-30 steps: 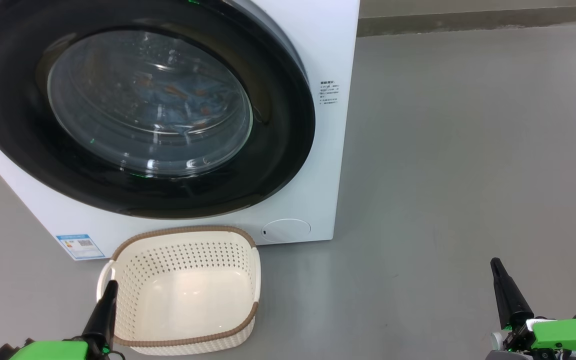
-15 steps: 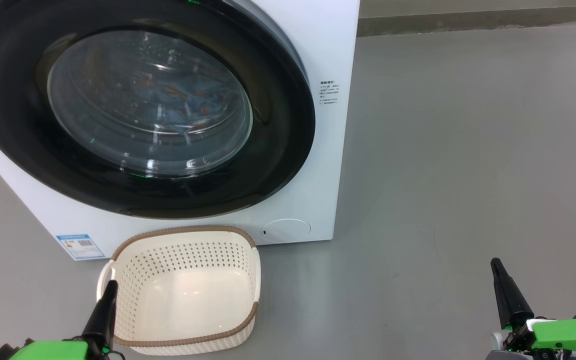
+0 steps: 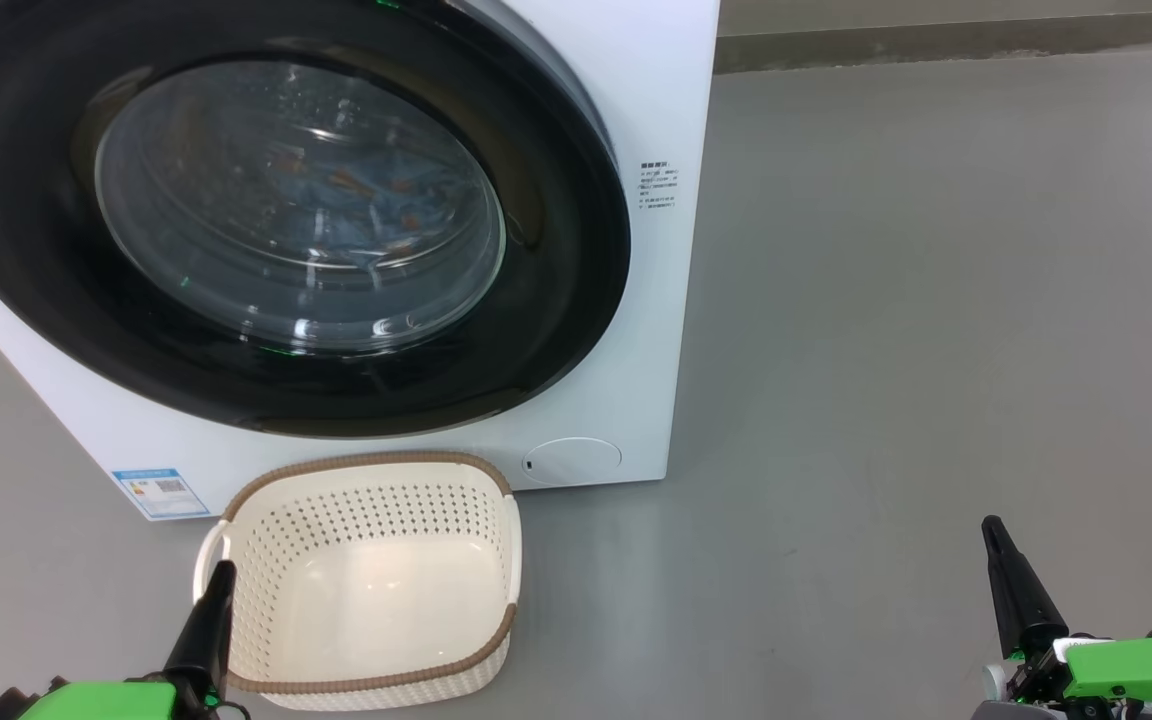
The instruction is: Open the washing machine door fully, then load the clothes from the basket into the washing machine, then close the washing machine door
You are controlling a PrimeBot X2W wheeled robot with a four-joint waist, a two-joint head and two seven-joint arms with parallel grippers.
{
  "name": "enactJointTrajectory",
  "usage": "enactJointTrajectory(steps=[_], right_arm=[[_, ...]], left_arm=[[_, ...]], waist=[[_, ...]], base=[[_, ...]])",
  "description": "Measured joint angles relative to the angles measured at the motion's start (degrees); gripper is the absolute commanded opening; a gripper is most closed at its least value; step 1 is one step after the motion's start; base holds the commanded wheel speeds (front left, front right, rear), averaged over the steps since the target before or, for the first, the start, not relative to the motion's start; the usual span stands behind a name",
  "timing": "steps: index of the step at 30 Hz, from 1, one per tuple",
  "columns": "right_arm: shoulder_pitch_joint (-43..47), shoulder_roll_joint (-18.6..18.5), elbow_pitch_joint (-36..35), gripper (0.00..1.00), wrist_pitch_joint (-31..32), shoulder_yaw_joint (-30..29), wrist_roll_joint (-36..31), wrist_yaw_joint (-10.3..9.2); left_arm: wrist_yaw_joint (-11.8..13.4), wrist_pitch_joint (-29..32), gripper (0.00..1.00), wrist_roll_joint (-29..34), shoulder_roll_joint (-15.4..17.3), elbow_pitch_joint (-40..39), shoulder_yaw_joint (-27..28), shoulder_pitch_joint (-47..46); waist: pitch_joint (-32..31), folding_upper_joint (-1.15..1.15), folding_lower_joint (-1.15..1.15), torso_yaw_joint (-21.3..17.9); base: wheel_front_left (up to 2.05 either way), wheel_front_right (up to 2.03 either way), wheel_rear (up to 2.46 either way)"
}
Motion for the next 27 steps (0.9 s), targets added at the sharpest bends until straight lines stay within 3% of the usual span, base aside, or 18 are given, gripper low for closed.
enactJointTrajectory(steps=[27], right_arm=[[0.0,0.1,0.0,0.0,0.0,-0.2,0.0,-0.14]], left_arm=[[0.0,0.0,0.0,0.0,-0.1,0.0,0.0,0.0]], waist=[[0.0,0.0,0.0,0.0]], base=[[0.0,0.0,0.0]])
